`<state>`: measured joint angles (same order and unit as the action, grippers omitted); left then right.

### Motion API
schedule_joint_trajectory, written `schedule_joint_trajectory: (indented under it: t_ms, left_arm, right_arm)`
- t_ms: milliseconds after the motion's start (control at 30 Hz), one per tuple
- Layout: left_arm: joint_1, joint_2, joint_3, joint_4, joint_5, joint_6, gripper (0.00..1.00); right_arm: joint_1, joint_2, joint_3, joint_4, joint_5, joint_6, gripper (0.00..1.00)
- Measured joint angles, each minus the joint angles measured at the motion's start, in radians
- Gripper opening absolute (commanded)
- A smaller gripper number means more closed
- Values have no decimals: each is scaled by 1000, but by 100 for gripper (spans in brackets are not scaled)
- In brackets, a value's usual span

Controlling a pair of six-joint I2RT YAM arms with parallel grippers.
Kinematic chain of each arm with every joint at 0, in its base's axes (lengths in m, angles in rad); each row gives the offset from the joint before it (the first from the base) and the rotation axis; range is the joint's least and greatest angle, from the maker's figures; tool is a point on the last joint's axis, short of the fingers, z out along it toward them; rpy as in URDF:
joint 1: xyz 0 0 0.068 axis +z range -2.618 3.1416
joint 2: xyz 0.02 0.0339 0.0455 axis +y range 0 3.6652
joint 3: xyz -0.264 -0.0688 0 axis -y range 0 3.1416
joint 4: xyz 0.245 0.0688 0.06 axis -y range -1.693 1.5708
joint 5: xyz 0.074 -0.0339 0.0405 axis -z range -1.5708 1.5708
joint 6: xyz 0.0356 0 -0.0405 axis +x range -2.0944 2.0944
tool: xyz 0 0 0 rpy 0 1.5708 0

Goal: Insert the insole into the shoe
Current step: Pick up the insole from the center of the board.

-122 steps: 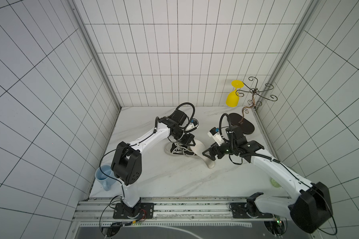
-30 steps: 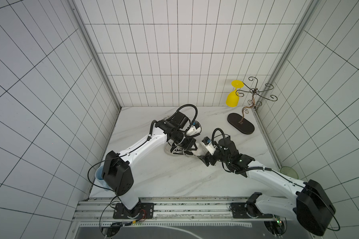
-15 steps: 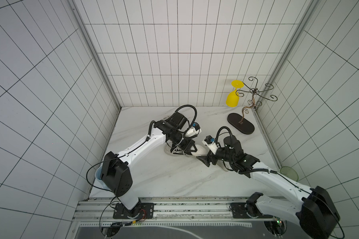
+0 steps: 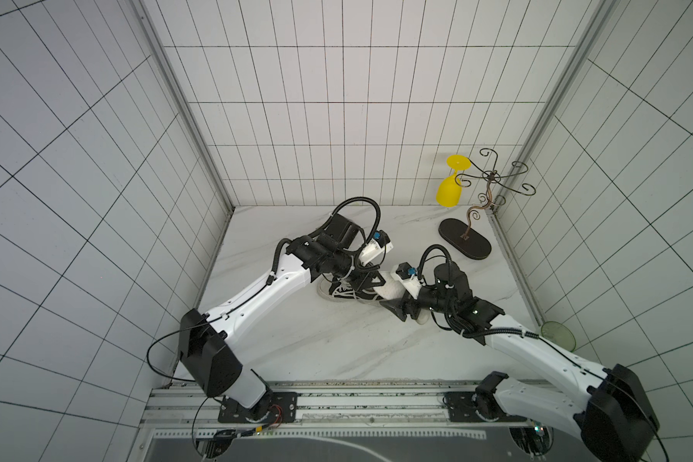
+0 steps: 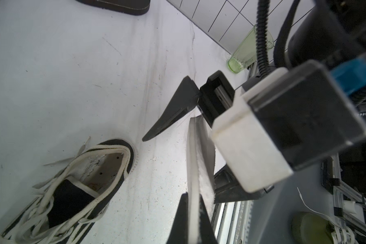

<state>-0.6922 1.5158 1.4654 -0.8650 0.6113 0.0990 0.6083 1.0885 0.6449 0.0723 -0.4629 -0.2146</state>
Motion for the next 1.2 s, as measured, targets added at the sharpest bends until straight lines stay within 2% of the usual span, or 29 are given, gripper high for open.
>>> schedule_joint_trajectory:
  t_ms: [267, 600, 867, 967, 1033, 1067, 1200]
  left_arm:
    - [2, 5, -29, 34, -46, -30, 0]
    - [2, 40, -26, 19, -68, -44, 0]
    - [5, 40, -26, 23, -80, -72, 0]
    - [6, 40, -26, 26, -90, -93, 0]
    - [6, 44, -26, 30, -97, -121, 0]
    - [6, 47, -26, 33, -99, -136, 0]
    - [7, 66, -26, 61, -108, -200, 6]
  right_arm:
    - [0, -26, 0, 0, 33, 19, 77]
    - [0, -41, 0, 10, 47, 16, 65]
    - [1, -32, 0, 14, 63, 12, 63]
    - [2, -14, 0, 14, 72, 4, 58]
    - [3, 0, 0, 15, 83, -6, 34]
    - [3, 3, 0, 16, 89, -8, 28]
    - [8, 5, 0, 18, 116, -9, 28]
